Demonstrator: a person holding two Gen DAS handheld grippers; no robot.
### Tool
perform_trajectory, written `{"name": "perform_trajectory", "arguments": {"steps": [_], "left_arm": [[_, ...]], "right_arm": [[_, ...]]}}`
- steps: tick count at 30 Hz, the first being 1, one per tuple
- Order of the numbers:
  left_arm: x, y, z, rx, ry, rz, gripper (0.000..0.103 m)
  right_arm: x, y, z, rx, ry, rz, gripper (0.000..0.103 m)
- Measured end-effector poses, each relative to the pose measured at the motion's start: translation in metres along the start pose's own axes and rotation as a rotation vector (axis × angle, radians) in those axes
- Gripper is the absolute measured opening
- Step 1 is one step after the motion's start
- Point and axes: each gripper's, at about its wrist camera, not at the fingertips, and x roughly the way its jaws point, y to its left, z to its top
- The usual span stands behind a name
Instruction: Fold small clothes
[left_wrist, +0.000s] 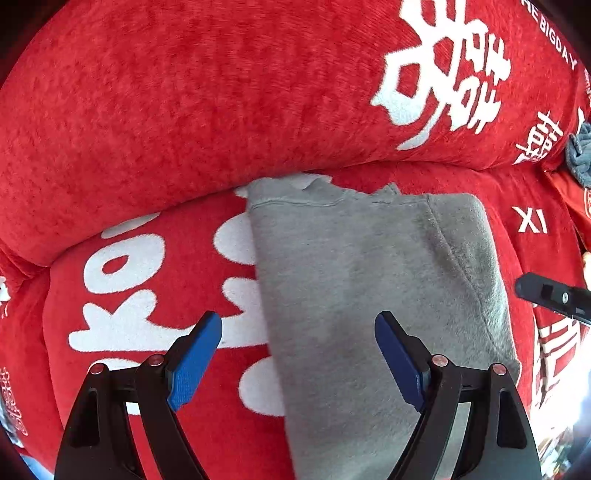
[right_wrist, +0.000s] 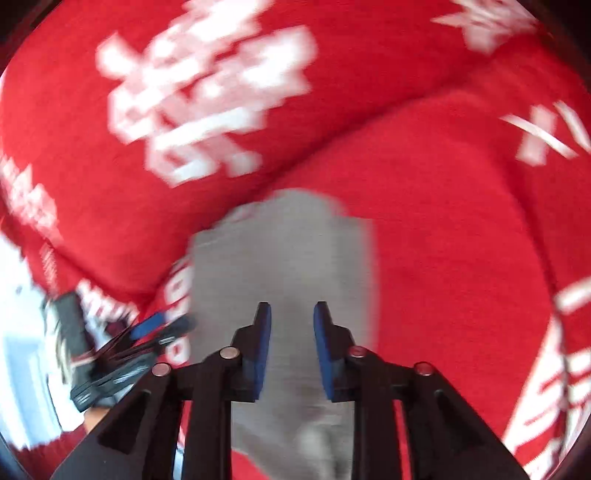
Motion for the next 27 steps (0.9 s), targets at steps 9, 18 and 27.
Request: {"name": "perform_trajectory", "arguments": {"steps": [9, 18, 27], "left_arm": [[0.022, 0.015, -0.013, -0.042, 0.053, 0.002, 0.086], [-0.008, 0.018, -0.035, -0.02, 0.069, -0.003, 0.086], [0.01, 0.009, -0.103, 0.023, 0.198, -0.029, 0.086]], "right_arm": [[0.026, -0.026, -0.012, 0.055, 0.025, -0.169, 0.007], [-0.025, -0.032, -0.037, 0.082, 0.047, -0.25, 0.021], [-0.011, -0.017, -0.104, 0.011, 0.172, -0.171, 0.021]]}}
